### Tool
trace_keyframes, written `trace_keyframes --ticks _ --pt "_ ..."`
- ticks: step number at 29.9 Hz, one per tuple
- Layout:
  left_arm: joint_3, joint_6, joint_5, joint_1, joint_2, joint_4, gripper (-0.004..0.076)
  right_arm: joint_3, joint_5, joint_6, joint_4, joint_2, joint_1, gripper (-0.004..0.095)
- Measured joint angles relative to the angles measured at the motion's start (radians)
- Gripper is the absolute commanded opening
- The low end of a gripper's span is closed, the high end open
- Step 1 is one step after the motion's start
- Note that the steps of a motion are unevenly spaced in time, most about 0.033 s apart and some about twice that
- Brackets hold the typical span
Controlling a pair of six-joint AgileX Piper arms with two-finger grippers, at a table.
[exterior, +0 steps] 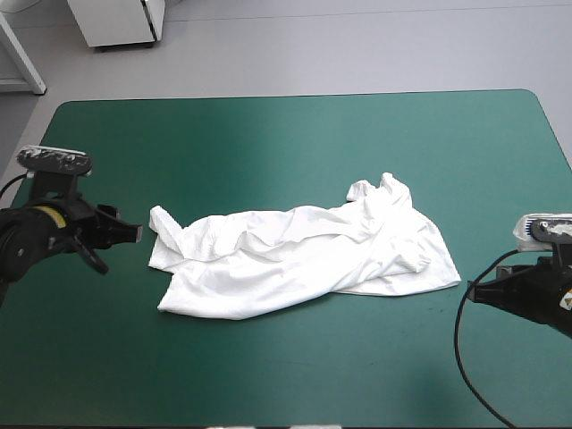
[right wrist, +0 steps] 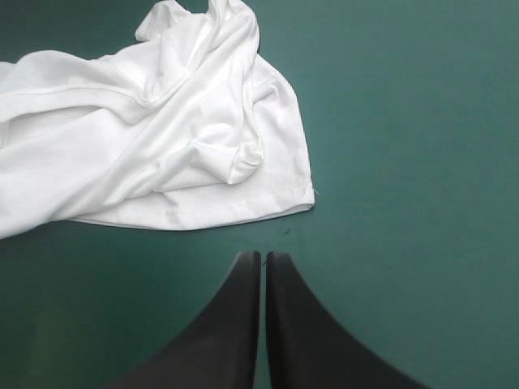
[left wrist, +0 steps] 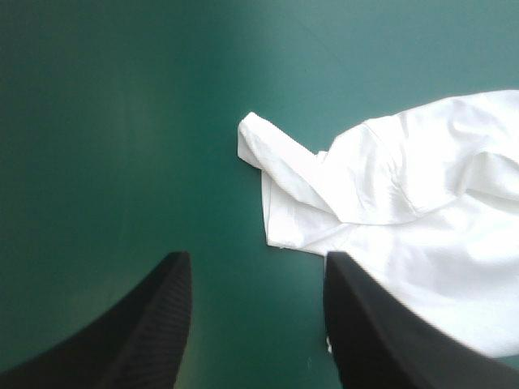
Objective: Fold the cloth
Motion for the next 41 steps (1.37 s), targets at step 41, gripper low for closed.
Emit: trace_keyframes --ticks 41 --pt "-0.219 0.080 -0.103 0.189 0.862 -0.146 0.0393 -0.335 0.071 0.021 -0.020 0.612 0.000 0.0491"
